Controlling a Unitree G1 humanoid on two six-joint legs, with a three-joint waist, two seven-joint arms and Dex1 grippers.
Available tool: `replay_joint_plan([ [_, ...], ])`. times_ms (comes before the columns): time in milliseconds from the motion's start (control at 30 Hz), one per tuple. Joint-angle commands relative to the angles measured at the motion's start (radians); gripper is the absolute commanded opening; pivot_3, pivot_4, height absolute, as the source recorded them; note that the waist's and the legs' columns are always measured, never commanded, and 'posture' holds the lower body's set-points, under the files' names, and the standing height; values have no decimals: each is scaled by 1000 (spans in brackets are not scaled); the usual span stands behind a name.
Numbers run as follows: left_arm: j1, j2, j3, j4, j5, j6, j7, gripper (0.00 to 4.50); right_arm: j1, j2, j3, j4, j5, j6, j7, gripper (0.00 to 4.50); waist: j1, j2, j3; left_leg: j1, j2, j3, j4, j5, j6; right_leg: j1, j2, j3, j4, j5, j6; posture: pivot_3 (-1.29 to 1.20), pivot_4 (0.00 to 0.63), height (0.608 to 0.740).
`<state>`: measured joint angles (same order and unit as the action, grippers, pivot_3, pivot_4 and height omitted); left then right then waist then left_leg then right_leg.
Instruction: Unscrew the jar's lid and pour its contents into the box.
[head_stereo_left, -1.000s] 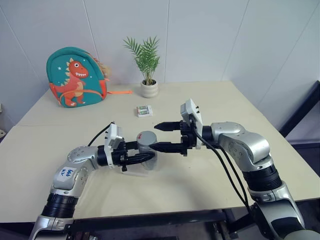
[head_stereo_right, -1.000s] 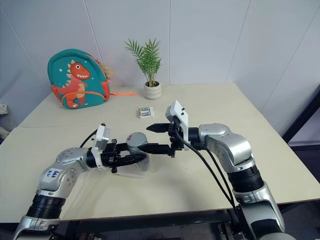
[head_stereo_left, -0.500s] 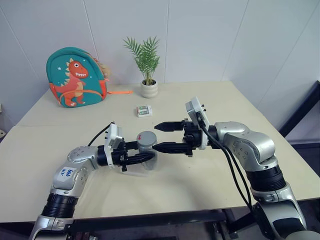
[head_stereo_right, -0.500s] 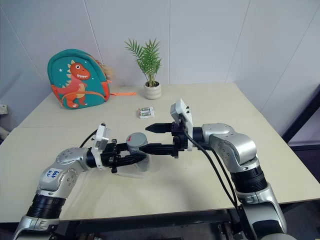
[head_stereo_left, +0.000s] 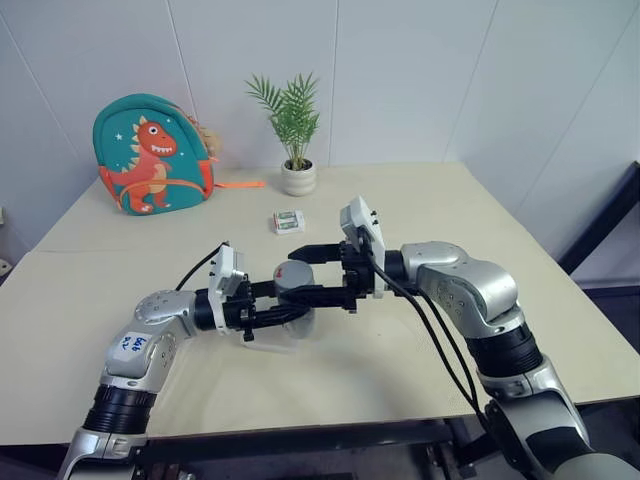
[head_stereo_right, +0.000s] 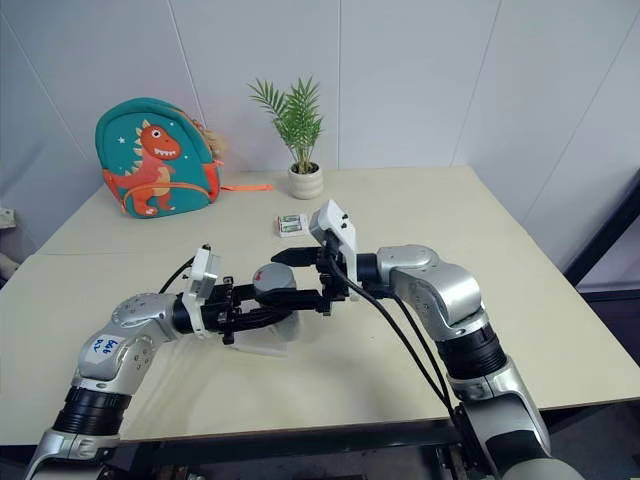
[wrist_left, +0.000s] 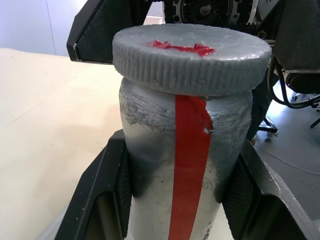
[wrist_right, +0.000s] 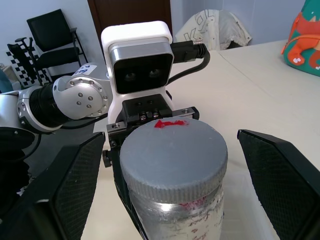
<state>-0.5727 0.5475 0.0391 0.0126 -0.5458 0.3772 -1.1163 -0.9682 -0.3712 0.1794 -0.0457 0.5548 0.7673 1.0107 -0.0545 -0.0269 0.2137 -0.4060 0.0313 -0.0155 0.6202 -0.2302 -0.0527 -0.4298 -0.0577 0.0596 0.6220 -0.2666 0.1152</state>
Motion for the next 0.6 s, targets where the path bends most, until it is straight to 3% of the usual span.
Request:
replay_joint_plan([
  [33, -18, 5, 14, -23, -7, -13, -3, 1954, -27, 12, -6, -10, -1, -21, 3, 4465, 0, 0, 0, 0, 0, 0, 0, 0, 0, 0, 0, 0, 0, 0, 0, 0, 150, 740],
  [300, -17, 5, 15, -25, -7, -15, -3, 1954, -32, 25, -11, 9, -13, -30, 3, 4465, 0, 0, 0, 0, 0, 0, 0, 0, 0, 0, 0, 0, 0, 0, 0, 0, 150, 740],
  [433, -19, 5, 15, -23, -8, -14, -3, 1954, -30, 31, -21, 3, 2, -29, 16, 3586, 0, 0, 0, 0, 0, 0, 0, 0, 0, 0, 0, 0, 0, 0, 0, 0, 150, 740],
  [533, -18, 6, 16, -24, -8, -13, -3, 1954, -28, 37, -31, -5, 16, -21, 16, 2582, 0, 0, 0, 0, 0, 0, 0, 0, 0, 0, 0, 0, 0, 0, 0, 0, 150, 740],
  [600, -17, 8, 16, -24, -8, -13, -3, 1954, -28, 43, -40, -12, 30, -13, 15, 2582, -1, 0, 0, 0, 0, 0, 0, 0, 0, 0, 0, 0, 0, 0, 0, 0, 150, 740],
])
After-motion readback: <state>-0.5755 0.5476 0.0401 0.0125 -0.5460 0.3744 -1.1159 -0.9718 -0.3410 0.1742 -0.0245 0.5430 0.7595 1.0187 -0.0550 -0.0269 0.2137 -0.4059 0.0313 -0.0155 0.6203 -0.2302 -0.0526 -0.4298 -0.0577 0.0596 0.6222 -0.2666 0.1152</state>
